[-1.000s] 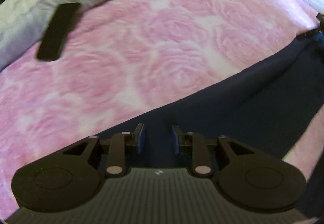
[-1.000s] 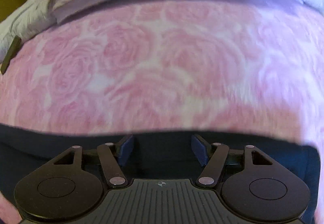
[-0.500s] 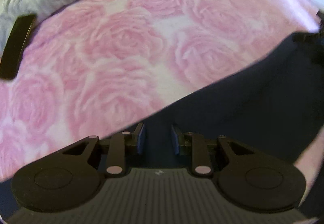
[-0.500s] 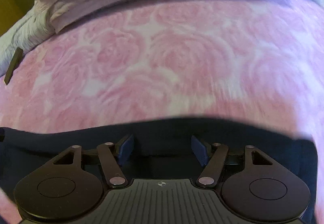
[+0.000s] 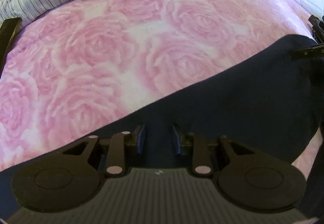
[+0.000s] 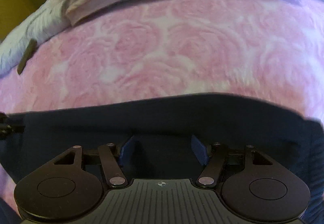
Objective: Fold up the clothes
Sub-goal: 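Lift the trousers with both grippers and lay them flat on the bed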
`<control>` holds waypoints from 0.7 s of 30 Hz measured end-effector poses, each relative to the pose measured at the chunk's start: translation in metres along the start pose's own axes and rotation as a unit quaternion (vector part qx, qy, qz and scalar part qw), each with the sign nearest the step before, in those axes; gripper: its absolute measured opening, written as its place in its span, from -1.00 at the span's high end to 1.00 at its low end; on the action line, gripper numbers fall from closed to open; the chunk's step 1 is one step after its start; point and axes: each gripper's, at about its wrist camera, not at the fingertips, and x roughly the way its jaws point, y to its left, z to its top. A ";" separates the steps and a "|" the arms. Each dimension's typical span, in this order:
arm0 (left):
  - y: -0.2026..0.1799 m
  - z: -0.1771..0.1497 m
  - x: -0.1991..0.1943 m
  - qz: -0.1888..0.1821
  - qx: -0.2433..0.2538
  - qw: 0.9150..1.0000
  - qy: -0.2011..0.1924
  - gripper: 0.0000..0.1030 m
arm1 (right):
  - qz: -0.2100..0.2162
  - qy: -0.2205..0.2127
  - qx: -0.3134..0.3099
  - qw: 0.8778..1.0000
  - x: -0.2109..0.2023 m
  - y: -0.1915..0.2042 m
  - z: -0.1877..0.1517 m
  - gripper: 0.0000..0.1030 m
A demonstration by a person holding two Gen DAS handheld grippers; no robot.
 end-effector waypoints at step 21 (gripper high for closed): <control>-0.105 -0.246 -0.144 -0.043 0.062 0.989 0.127 0.52 | -0.186 0.117 0.050 0.974 -0.152 0.014 -0.218 -0.27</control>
